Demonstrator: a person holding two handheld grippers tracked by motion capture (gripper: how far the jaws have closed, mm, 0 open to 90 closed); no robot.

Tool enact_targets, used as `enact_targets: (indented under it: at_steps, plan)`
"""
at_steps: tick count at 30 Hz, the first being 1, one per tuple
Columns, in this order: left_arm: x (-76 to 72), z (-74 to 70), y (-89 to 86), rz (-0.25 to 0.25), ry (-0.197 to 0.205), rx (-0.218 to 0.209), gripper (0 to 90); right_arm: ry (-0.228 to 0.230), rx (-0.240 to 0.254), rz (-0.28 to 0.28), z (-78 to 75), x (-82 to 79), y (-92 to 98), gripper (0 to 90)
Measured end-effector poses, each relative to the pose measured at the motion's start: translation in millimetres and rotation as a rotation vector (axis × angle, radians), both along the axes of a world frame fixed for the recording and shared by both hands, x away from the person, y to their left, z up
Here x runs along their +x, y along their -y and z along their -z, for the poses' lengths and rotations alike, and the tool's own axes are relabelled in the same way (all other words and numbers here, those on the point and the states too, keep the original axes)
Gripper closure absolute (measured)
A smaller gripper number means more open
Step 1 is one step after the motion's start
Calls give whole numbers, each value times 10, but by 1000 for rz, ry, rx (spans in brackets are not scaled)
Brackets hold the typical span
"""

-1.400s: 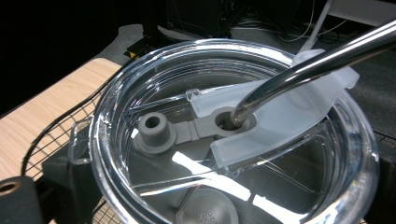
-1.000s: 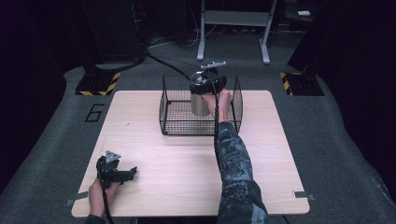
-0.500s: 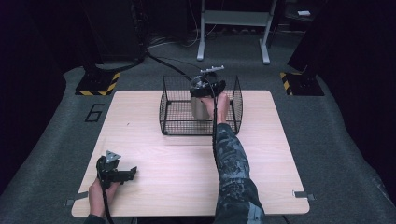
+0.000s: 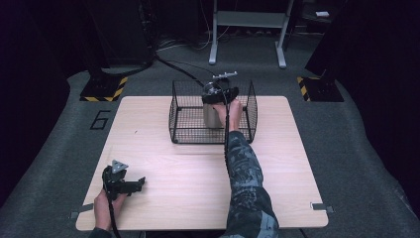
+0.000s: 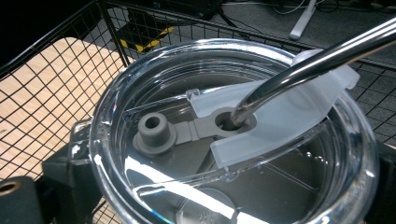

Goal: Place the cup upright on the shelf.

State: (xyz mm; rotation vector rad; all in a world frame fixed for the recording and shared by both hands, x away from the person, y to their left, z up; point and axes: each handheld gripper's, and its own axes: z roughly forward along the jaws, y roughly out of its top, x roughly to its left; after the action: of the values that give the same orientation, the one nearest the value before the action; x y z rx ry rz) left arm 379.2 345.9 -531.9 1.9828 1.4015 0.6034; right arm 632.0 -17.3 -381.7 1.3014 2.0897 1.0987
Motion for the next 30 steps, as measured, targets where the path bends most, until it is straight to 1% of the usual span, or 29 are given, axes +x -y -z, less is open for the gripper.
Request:
enact_targets:
  at_steps: [5,9,13,14,16,19,25,27,29,30]
  plan:
    - [0,-1,-1,1,-1,1,1,-15,-11,4,50,28,-18,36]
    - [0,0,-1,1,-1,0,1,-15,-9,9,81,47,-30,36]
    - [0,0,-1,1,-1,1,1,-27,-12,7,116,65,-55,36]
    - [0,-1,-2,2,-2,2,1,-26,-19,-2,137,80,-60,36]
    - [0,-1,-2,2,-1,2,1,-31,-23,-2,159,84,-68,36]
    - [0,-1,-1,1,-1,1,1,-24,-22,-7,165,79,-63,36]
    - [0,0,0,1,-1,0,1,-30,-18,-12,197,28,-15,37]
    - [0,0,1,0,0,-1,1,-18,-17,-25,217,-3,12,36]
    - [0,0,0,1,-1,1,1,-25,-21,-25,219,-35,17,36]
    - [0,0,0,1,-1,0,1,-16,-24,-29,224,-55,16,36]
